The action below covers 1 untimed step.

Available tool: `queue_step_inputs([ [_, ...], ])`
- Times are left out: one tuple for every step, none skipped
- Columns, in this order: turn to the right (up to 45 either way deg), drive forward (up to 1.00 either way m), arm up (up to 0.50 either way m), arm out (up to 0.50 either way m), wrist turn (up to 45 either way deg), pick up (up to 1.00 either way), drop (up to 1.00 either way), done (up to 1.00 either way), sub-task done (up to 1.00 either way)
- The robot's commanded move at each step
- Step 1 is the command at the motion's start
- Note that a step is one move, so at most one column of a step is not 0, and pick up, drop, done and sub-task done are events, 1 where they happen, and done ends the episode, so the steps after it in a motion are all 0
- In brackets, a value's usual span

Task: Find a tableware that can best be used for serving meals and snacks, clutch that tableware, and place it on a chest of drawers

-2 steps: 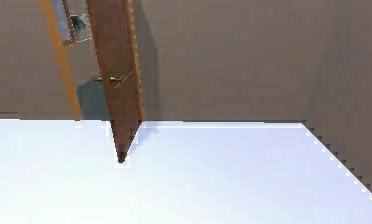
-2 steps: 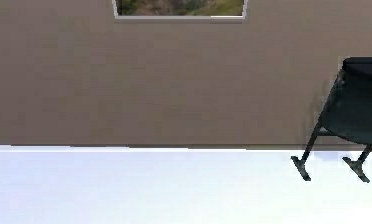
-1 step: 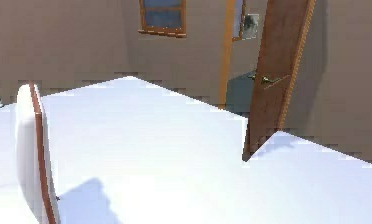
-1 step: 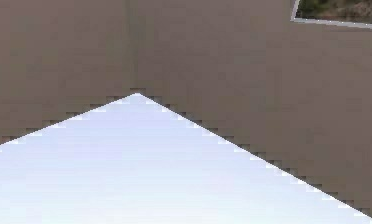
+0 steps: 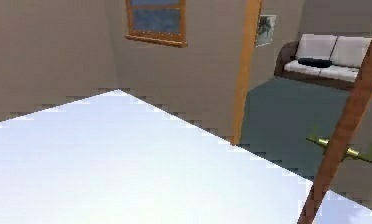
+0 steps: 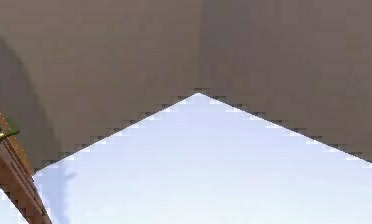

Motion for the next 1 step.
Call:
queue_step_inputs([
  [-6.0,0.00,0.00,0.00,0.0,0.00,0.00,0.00,0.00],
])
